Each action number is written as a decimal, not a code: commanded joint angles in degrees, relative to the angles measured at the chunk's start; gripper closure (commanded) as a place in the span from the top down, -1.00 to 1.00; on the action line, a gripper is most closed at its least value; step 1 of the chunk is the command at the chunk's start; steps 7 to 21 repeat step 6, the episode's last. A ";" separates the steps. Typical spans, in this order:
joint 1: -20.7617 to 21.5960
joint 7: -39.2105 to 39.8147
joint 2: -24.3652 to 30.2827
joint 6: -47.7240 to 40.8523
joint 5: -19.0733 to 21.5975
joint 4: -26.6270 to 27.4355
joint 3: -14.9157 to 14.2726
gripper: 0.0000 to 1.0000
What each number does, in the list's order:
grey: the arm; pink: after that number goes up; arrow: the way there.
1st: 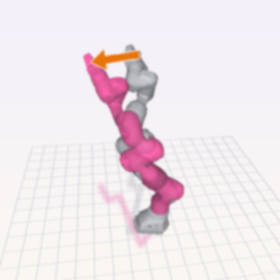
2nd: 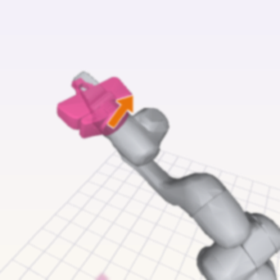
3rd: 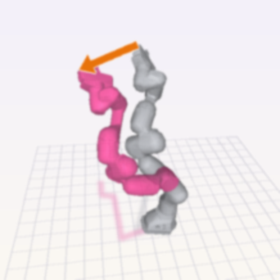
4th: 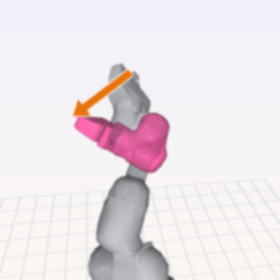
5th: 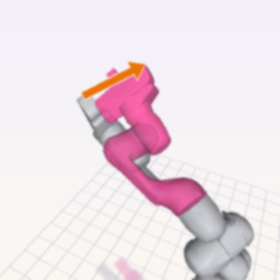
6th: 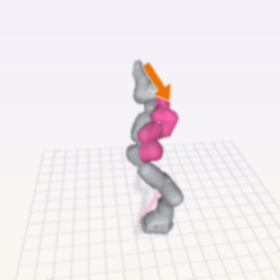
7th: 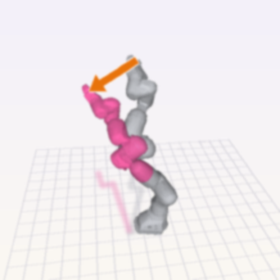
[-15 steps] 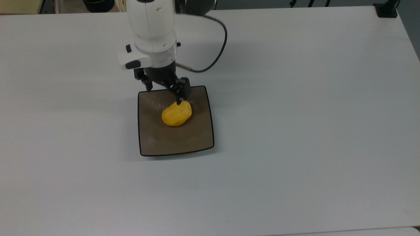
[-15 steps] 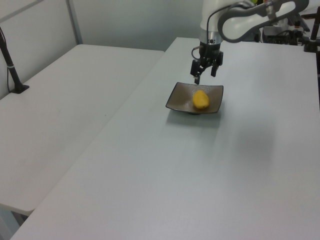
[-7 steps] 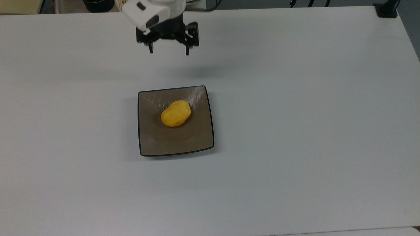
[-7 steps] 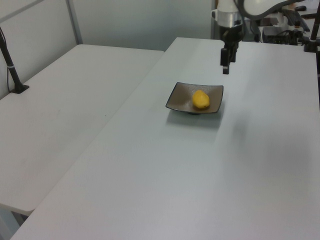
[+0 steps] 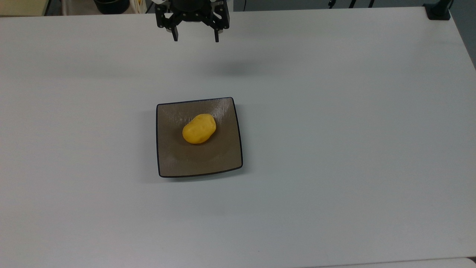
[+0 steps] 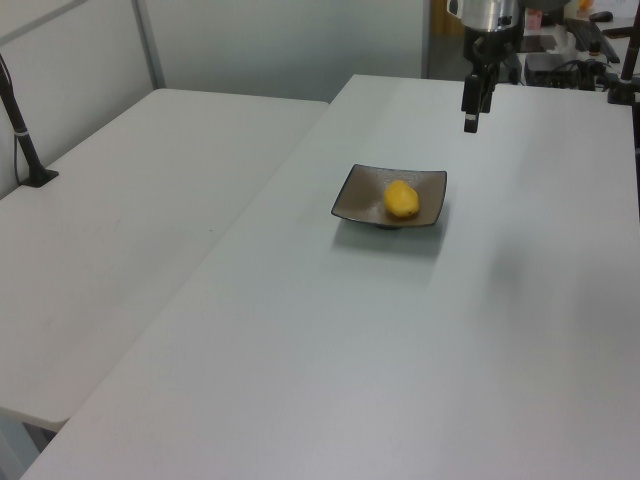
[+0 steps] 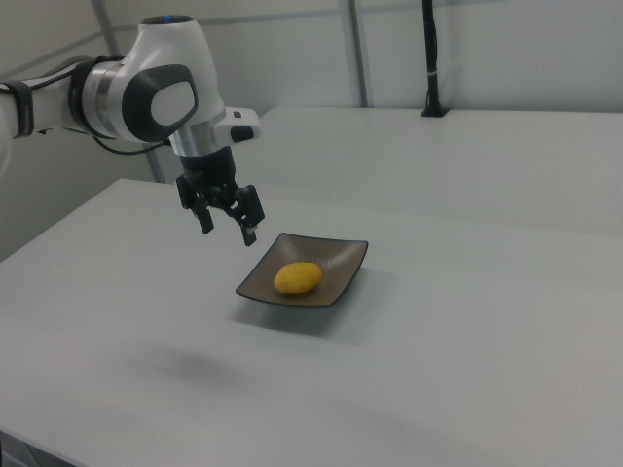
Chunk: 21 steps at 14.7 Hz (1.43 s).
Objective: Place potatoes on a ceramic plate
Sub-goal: 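Open the gripper and raise it away from the plate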
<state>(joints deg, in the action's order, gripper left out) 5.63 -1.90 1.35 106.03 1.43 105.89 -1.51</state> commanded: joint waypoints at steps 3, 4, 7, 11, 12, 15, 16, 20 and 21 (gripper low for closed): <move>1.14 0.41 1.64 0.67 1.20 2.30 -1.66 1.00; 1.05 0.41 1.64 0.84 1.12 2.30 -1.66 1.00; 1.14 0.41 1.64 0.93 0.68 2.30 -1.66 1.00; 1.14 0.41 1.64 0.93 0.68 2.30 -1.66 1.00; 1.14 0.41 1.64 0.93 0.68 2.30 -1.66 1.00; 1.14 0.41 1.64 0.93 0.68 2.30 -1.66 1.00; 1.14 0.41 1.64 0.93 0.68 2.30 -1.66 1.00; 1.14 0.41 1.64 0.93 0.68 2.30 -1.66 1.00; 1.14 0.41 1.64 0.93 0.68 2.30 -1.66 1.00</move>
